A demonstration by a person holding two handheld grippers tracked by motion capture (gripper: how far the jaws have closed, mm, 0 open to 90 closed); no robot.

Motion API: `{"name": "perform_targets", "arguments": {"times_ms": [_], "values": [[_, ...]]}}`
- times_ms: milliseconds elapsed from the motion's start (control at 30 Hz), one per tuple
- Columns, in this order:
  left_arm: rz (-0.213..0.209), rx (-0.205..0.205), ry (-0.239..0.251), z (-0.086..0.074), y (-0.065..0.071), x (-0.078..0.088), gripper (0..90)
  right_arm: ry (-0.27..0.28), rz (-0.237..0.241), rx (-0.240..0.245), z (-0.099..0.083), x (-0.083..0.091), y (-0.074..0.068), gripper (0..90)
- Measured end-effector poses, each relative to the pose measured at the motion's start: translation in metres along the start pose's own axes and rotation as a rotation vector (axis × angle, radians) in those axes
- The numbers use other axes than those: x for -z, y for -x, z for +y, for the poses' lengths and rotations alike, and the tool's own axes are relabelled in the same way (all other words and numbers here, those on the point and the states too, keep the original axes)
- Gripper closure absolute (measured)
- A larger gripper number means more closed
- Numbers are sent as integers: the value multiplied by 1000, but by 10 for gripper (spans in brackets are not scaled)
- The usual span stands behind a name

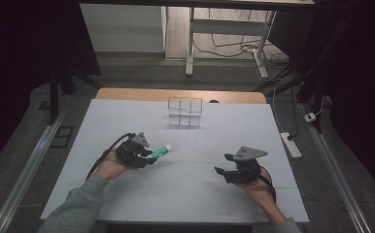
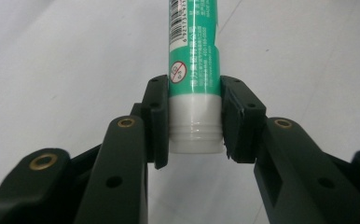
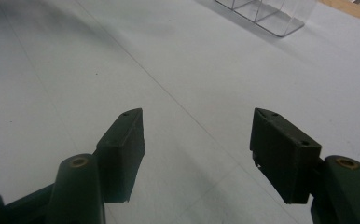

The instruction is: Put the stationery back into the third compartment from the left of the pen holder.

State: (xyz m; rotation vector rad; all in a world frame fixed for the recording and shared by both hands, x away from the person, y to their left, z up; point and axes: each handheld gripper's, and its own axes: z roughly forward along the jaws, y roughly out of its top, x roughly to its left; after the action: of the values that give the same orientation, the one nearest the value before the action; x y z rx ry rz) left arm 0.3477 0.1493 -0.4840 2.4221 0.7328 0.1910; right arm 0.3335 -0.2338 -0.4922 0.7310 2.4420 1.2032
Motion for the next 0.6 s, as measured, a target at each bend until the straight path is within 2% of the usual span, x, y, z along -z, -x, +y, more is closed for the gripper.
{"name": "perform_targets", "arguments": {"times_ms": [333,600], "values": [[-9,-38,3,16,6,-7,648,4,14,-4,2,-1,-2,343],[-33,-82,-13,27,13,-16,648,2,19,6,5,-1,-7,334]]}}
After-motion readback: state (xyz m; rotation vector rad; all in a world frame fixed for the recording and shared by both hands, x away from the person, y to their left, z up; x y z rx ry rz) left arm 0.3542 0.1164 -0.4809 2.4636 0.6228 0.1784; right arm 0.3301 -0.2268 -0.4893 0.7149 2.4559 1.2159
